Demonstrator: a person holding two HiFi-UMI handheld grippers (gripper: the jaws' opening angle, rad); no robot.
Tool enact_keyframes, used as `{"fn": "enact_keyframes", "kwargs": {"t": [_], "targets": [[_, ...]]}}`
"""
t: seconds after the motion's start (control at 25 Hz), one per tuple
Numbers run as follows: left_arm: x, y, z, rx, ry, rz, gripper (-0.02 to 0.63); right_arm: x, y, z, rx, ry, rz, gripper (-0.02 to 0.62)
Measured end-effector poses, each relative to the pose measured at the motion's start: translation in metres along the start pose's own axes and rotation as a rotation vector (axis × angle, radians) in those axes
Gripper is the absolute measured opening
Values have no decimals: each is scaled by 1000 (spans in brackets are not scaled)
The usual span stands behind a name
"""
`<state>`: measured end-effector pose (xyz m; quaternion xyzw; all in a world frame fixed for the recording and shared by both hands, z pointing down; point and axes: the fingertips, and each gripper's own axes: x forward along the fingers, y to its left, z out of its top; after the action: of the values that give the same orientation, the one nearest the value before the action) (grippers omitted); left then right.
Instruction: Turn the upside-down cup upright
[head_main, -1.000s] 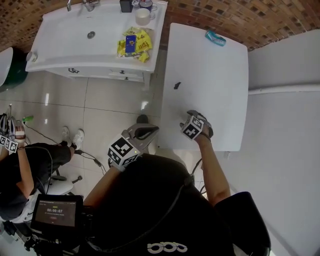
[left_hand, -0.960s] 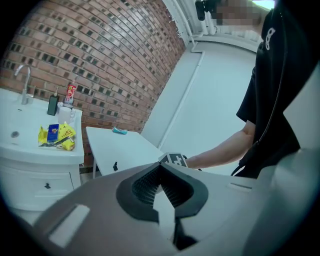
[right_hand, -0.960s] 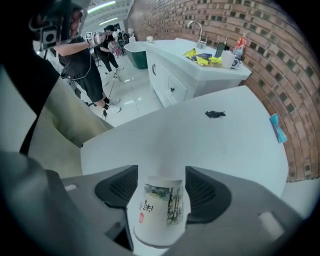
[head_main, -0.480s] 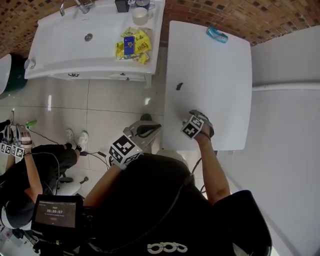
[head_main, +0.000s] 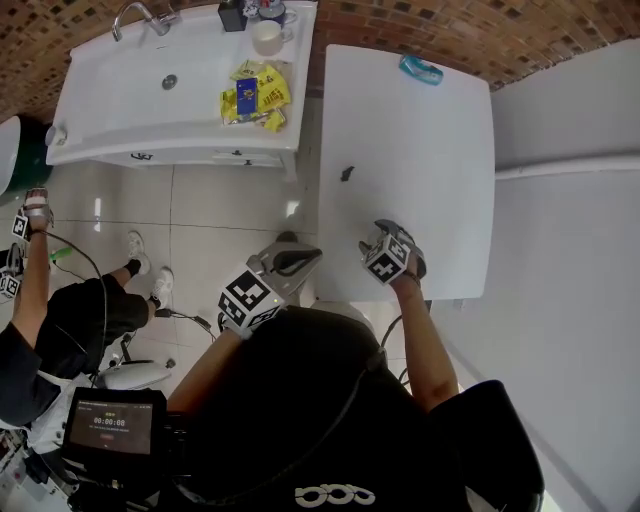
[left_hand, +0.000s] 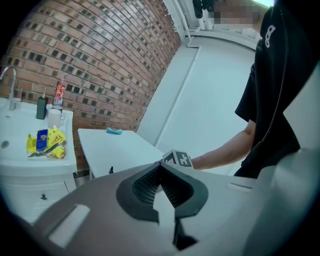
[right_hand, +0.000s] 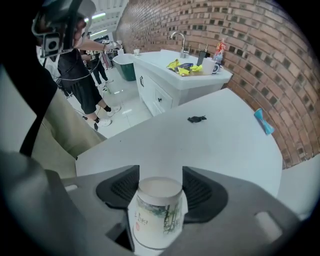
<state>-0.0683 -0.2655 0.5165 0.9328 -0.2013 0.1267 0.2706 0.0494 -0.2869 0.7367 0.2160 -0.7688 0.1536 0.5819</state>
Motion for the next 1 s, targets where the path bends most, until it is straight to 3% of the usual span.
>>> {"fn": "enact_keyframes", "kwargs": {"t": [0.72,1.0], "targets": [[32,-64,-7,49,4,13,15,-51,3,-21,173,-343,-51,256],[42,-92,-11,81,7,35,15,-58,14,-49,175,-370,-54,256]]}}
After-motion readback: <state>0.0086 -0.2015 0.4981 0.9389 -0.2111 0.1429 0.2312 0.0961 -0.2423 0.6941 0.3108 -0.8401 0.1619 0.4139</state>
